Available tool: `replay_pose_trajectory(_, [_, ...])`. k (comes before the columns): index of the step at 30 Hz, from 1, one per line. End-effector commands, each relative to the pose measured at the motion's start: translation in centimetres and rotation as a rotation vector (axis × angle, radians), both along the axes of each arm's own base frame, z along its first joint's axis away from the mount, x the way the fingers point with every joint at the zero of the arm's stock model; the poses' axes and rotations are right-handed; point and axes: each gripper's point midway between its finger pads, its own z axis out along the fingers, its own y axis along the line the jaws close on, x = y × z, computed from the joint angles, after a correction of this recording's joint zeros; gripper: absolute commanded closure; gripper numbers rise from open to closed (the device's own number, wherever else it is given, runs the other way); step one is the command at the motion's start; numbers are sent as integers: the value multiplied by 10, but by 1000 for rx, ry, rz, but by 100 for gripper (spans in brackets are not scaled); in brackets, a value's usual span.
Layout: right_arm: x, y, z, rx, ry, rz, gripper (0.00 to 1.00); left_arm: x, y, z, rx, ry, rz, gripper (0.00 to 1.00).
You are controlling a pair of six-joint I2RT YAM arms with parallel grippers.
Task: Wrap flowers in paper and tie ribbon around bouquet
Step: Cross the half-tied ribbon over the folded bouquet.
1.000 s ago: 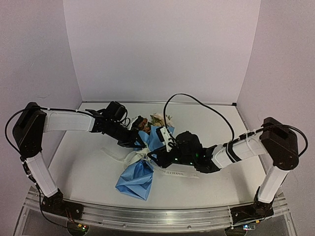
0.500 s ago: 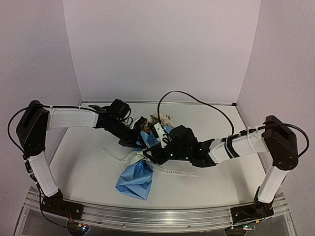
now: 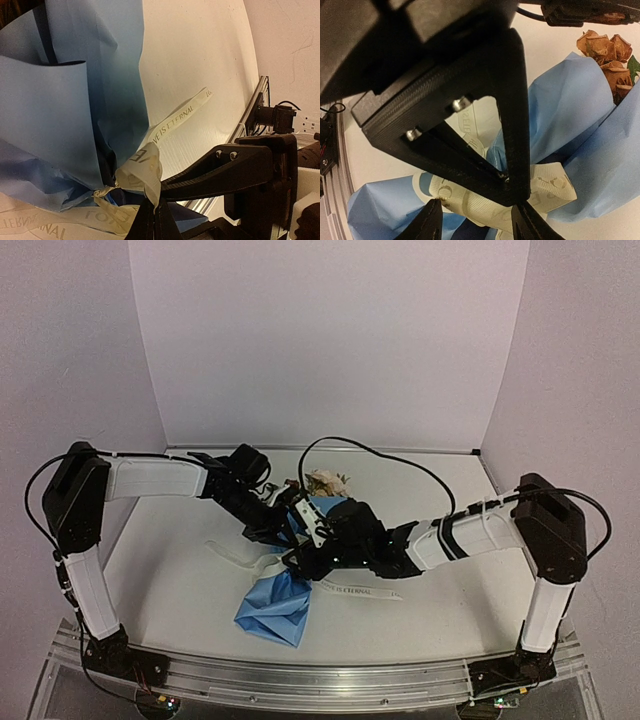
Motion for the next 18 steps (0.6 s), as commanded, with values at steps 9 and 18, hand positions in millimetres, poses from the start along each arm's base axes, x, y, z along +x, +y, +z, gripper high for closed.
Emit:
replay_pose_trajectory(9, [0,16,2,-33,-63,20,58,4,-13,12,-41,8,-51,100])
replay_pose_trajectory(18, [7,-3,2,-84,-89,-42,99,5,-11,14,-39,6,-52,100])
